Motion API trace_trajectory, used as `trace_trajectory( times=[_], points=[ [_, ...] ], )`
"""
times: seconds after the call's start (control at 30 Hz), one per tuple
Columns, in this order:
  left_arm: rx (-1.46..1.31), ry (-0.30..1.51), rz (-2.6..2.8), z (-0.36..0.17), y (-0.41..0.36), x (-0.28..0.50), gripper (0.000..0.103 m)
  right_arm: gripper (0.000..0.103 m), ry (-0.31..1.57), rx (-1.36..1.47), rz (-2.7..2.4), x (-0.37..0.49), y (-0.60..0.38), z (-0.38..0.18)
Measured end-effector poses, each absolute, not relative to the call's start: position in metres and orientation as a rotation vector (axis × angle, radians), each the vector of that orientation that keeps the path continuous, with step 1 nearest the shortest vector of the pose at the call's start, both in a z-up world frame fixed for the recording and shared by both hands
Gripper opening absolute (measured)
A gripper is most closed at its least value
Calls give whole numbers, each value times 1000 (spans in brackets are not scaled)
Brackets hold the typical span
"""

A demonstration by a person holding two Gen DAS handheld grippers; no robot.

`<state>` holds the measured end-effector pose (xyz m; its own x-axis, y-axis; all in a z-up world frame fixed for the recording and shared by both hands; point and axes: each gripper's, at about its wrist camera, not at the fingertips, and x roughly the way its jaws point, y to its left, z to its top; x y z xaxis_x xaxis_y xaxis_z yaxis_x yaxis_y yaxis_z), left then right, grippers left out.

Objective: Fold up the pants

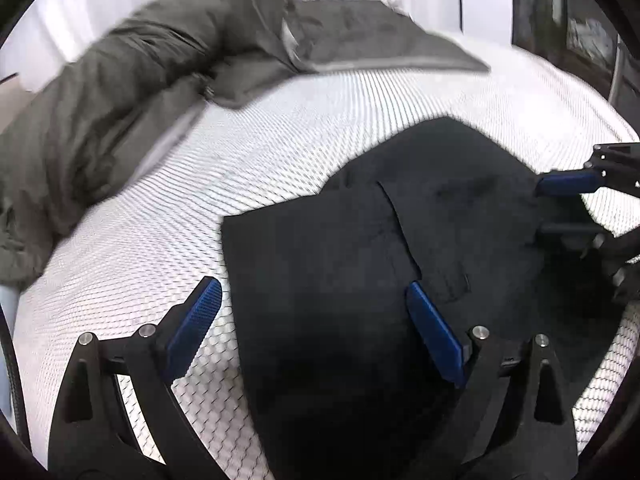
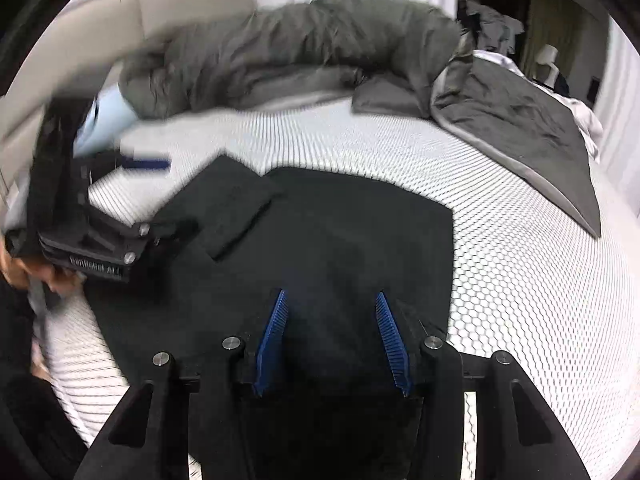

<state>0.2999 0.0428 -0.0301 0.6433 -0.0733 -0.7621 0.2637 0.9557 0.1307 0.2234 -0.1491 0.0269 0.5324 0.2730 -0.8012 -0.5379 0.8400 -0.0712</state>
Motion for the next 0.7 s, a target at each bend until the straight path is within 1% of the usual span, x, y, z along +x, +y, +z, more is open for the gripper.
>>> trace_trajectory(
  times=[0.03,0.07,0.1,0.13,0.17,0.3,0.4,0.47,0.6,0.7],
  points=[
    [223,886,-220,-36,44,307,94,47,913,-356,484,228,-146,18],
    [192,909,-243,-40,48,313,95,44,947,-376,463,231,-147,7],
    [175,917,-251,-43,51,315,98,43,975,-376,457,235,-152,-2],
    [151,931,-260,-47,56,319,103,42,986,-352,471,238,-158,-7],
    [129,942,-274,-51,59,321,103,39,989,-324,482,239,-164,-8],
    [19,972,-338,-62,76,330,103,38,981,-303,497,238,-171,-3],
    [-29,969,-352,-63,83,326,103,40,972,-309,512,237,-170,-5],
    [-46,949,-350,-53,88,319,100,42,961,-236,542,236,-177,5],
    [-61,871,-302,-38,101,322,100,44,906,-83,568,245,-199,27],
    [-202,916,-215,-47,126,348,97,45,928,-37,466,258,-211,21]
  ],
)
